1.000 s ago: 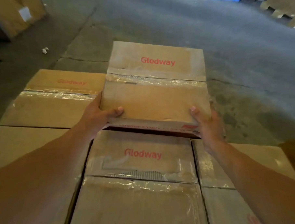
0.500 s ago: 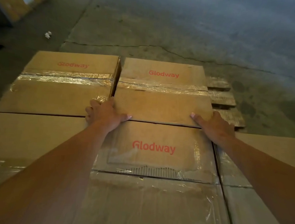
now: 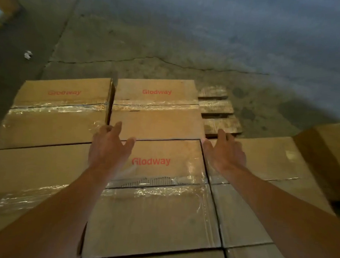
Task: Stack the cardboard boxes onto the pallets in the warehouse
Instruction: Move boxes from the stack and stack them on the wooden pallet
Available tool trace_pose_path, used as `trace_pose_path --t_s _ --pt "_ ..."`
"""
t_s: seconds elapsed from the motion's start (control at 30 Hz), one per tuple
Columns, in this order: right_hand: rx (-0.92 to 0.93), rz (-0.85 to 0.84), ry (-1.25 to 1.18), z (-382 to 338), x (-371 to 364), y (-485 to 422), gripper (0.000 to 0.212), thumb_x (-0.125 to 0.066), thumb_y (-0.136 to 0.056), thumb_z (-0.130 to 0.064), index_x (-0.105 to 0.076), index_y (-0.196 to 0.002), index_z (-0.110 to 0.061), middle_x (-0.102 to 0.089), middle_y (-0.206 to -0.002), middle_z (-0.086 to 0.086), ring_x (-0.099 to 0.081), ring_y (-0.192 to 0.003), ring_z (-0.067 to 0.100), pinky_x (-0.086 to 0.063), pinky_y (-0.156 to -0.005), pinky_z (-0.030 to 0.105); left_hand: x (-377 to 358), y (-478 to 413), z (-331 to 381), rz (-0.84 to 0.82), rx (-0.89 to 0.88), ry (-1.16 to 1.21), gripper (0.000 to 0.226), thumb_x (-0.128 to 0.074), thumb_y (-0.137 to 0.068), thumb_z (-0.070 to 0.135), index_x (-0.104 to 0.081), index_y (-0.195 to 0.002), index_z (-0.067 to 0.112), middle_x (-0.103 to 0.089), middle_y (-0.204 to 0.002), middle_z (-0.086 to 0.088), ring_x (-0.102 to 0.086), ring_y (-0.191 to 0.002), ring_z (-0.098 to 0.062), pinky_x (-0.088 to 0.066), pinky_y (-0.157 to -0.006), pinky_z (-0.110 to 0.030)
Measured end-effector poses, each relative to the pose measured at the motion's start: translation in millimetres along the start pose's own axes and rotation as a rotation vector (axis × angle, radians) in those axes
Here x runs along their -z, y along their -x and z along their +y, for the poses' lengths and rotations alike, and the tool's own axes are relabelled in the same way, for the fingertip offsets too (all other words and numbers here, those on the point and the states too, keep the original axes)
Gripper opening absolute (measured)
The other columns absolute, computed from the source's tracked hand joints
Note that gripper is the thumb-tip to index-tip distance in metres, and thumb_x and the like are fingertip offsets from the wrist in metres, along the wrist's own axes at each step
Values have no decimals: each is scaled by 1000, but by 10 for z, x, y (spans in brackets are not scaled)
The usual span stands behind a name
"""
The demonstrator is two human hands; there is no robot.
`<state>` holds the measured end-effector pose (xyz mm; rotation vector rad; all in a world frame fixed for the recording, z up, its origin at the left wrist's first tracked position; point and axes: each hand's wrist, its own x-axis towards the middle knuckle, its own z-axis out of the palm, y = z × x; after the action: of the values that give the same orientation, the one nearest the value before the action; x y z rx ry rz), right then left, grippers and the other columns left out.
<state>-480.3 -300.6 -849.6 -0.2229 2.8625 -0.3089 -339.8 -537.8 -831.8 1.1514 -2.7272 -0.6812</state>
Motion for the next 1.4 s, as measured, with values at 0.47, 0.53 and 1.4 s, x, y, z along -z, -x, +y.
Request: trace_pose_path --t_s 0.47,0.53,1.4 --pt "-235 207 -233 1153 3563 2699 65 -32 -99 -65 -40 -147 -21 -43 -148 11 -43 -132 36 -39 -102 48 2550 2151 2594 -178 -396 15 63 -55 -97 50 -46 -148 14 -48 -150 -11 -46 -133 -35 -40 -106 -41" --pt "-278 265 -288 1404 3982 3070 68 -30 -97 -67 -41 -147 -22 -43 -149 10 -42 -133 37 -38 -104 50 2772 2502 2965 -204 -464 39 66 -56 -95 54 -47 -148 16 -49 -150 -10 -48 -134 -34 -42 -105 -40" --pt "-458 303 -420 5875 5618 3049 64 -35 -99 -63 -42 -145 -20 -47 -143 10 -44 -129 35 -44 -101 50 1362 4627 7224 -303 -885 -44 67 -63 -92 50 -50 -145 11 -52 -147 -11 -49 -133 -28 -39 -111 -38"
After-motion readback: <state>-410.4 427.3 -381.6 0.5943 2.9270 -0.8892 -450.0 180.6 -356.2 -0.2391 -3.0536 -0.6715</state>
